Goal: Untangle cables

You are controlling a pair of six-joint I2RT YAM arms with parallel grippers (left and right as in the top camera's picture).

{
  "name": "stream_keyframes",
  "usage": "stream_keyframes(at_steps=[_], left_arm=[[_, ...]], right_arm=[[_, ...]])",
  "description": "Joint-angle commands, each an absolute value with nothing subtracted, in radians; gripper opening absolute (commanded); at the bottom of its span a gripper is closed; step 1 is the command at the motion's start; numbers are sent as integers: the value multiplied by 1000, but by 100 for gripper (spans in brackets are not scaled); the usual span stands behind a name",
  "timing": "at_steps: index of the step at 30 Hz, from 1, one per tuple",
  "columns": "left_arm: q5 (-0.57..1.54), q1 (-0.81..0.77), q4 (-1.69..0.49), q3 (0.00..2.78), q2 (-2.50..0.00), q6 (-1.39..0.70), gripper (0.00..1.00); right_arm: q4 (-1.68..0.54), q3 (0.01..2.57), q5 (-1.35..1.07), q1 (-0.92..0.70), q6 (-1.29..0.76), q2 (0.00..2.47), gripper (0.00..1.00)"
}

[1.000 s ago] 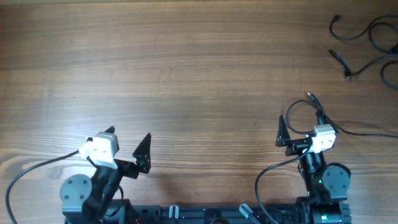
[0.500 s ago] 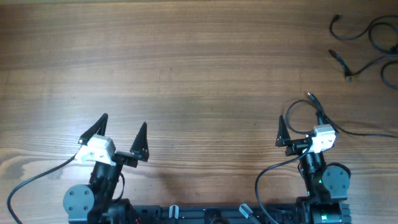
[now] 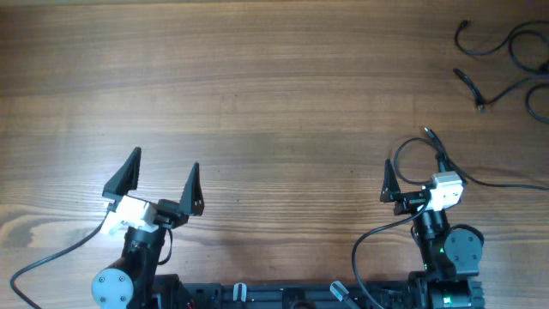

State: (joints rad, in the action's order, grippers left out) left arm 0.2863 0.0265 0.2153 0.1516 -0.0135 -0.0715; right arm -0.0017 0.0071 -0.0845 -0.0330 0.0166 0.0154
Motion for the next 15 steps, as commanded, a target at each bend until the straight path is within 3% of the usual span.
stream_keyframes(at_steps=[1, 15], left_arm=[[298, 31, 263, 111, -3, -60, 100], [297, 31, 478, 6, -3, -60, 100]], right_arm=[[1, 6, -75, -28, 25, 5, 100], [1, 6, -75, -28, 25, 5, 100]])
